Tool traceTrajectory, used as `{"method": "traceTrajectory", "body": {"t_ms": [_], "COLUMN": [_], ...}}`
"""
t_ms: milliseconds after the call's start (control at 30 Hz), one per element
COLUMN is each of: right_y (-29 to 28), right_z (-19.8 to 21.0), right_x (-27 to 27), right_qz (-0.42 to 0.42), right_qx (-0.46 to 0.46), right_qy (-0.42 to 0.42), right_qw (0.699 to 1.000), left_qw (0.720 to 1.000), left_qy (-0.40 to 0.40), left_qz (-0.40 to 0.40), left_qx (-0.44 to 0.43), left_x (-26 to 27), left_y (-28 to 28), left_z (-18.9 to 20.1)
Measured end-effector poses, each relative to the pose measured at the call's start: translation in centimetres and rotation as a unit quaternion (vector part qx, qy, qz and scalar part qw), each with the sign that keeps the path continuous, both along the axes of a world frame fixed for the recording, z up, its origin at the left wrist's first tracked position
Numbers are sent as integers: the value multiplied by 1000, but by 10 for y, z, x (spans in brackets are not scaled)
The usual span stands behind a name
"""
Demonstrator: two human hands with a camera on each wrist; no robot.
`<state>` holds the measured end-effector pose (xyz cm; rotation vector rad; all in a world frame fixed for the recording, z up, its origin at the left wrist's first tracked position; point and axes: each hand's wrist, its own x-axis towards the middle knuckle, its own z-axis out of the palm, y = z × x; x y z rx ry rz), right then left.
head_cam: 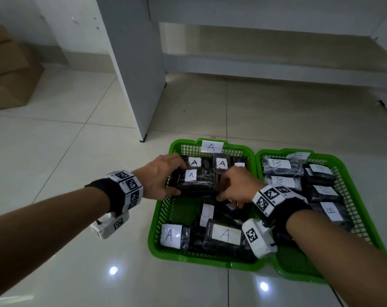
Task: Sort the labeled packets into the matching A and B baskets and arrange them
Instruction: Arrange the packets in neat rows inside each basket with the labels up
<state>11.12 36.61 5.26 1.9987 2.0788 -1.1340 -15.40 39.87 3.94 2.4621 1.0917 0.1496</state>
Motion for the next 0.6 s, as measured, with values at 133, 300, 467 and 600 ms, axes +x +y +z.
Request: {"method": "traceTrajectory", "body": {"t_ms": [133,300,467,600], "right_y": [-13,-16,-11,-9], "right_z": [-12,-17,0,2], "right_x": [-17,-19,-1,6], "right_qz": [81,77,35,49], "right_qx": [-13,1,-68,-14], "right_qy": [-54,-59,-23,-94], "right_qw": [995,995,997,994], "left_qw": [998,991,979,962], "left_qy": [62,122,169,225], "left_qz": [-18,-44,-82,-105], "left_qx": [18,43,78,111], "left_x": [0,1,9,16], "left_y": [-9,-20,-25,-23], "left_z": [4,7,8,0]}}
